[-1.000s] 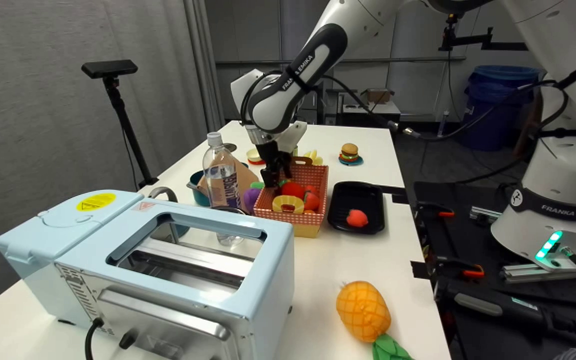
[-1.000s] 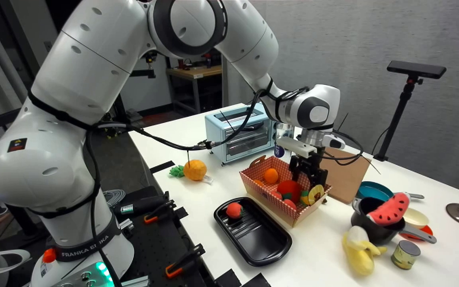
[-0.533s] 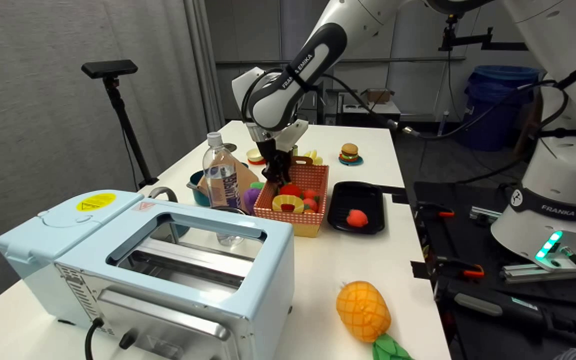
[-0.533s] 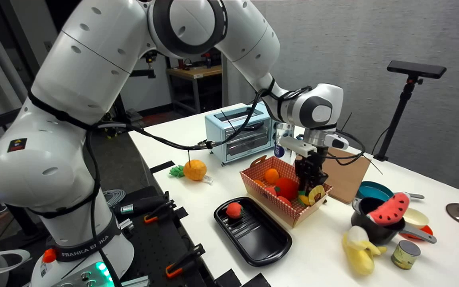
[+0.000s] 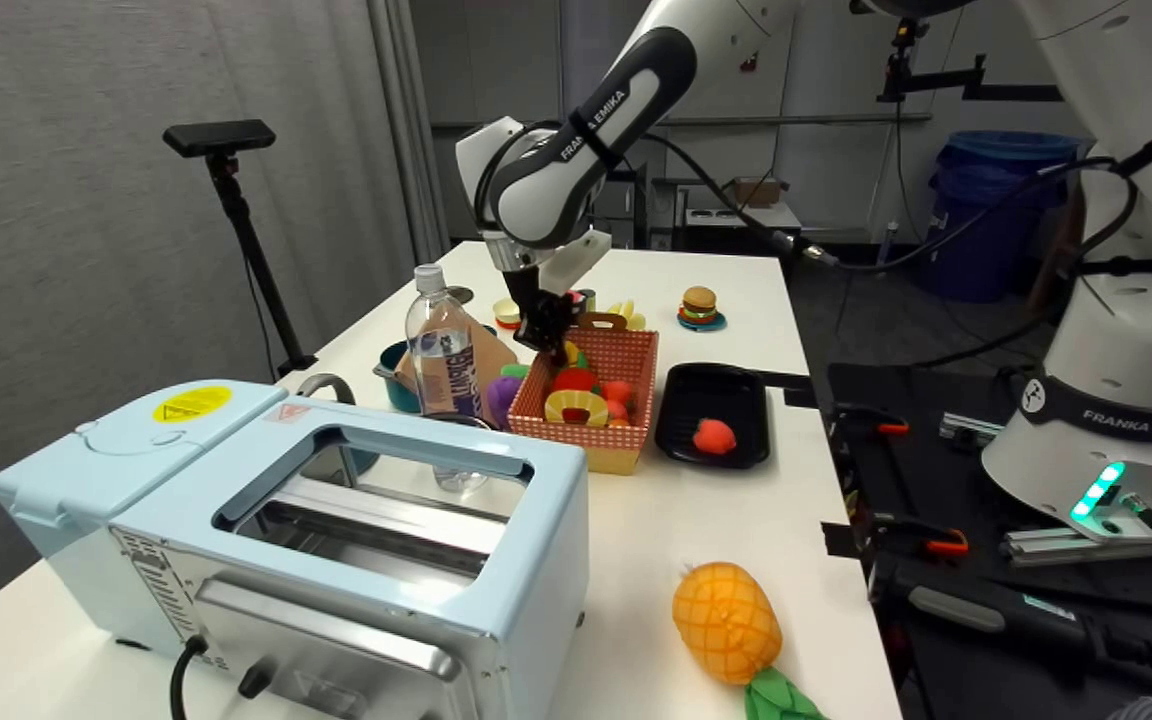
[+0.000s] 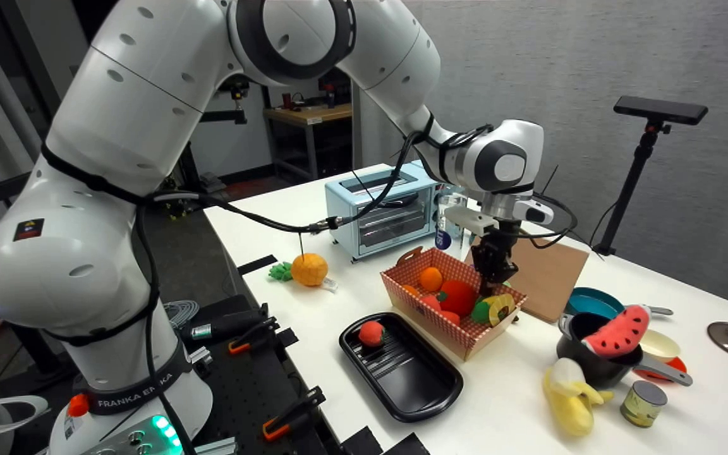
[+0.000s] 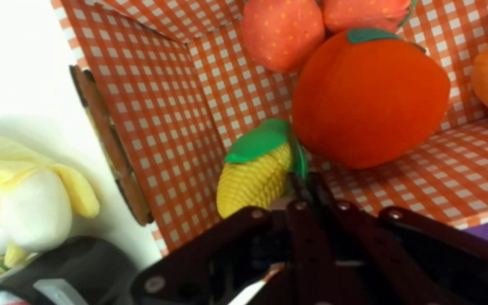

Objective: Pick up the corn plush toy from the basket and put it on the table.

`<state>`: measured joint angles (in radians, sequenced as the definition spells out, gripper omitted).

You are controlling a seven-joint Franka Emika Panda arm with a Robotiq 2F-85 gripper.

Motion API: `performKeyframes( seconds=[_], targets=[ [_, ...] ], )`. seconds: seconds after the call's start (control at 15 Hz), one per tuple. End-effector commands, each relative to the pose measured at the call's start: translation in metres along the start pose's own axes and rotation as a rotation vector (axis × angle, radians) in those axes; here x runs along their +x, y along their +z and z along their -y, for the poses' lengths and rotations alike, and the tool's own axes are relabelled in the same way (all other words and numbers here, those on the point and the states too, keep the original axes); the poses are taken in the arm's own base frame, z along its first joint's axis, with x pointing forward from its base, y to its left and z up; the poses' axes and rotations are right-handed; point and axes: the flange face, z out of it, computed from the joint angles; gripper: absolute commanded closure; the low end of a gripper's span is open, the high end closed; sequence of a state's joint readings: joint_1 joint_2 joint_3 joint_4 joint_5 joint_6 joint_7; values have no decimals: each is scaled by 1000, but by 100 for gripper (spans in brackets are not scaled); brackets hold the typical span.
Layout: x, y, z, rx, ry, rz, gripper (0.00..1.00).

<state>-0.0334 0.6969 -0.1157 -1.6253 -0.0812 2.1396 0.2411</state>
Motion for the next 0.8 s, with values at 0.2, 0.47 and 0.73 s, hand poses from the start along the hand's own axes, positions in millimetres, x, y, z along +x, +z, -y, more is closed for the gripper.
performKeyframes(
  seconds=[0.2,0.47,0.73],
  targets=[
    [-16,-39,17,6,26,-61,99],
    [-56,-98,36,31,-4,-141,99],
    [-108,-162,55,58,-40,-249,99]
  ],
)
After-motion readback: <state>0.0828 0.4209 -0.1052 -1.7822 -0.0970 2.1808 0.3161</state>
